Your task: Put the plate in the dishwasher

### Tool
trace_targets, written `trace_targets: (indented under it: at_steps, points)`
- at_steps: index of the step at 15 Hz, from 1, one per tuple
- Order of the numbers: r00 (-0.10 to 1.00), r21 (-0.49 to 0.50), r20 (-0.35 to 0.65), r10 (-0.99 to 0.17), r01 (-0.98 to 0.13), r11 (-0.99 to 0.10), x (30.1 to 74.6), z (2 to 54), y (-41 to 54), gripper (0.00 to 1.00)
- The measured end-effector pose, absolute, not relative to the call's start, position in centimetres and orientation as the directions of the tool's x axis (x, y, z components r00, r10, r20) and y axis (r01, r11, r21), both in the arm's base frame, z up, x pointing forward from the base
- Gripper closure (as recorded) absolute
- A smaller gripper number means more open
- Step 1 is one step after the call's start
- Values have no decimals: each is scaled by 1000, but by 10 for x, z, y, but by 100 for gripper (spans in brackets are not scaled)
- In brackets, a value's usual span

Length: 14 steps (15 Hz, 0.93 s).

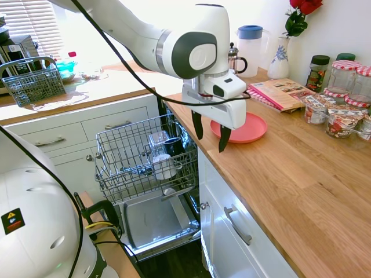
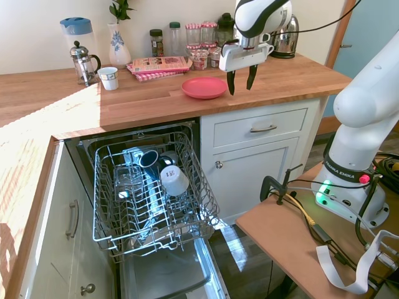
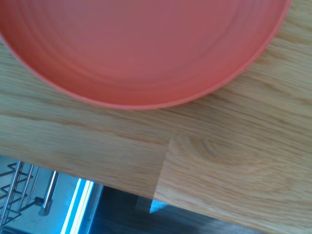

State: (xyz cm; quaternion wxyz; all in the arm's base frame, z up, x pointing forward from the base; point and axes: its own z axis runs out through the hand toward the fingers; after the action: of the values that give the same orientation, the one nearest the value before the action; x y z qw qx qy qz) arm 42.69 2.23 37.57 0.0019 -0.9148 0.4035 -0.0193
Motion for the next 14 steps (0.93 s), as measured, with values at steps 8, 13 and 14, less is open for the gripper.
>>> trace_targets:
  at_steps: [8, 13, 14]
  points:
    - [597, -172, 18, -802, -789, -590, 458, 402, -5, 0]
    - [541, -267, -40, -840, -816, -513, 494, 365, -40, 0]
    - [535, -292, -54, -843, -816, -499, 500, 361, -45, 0]
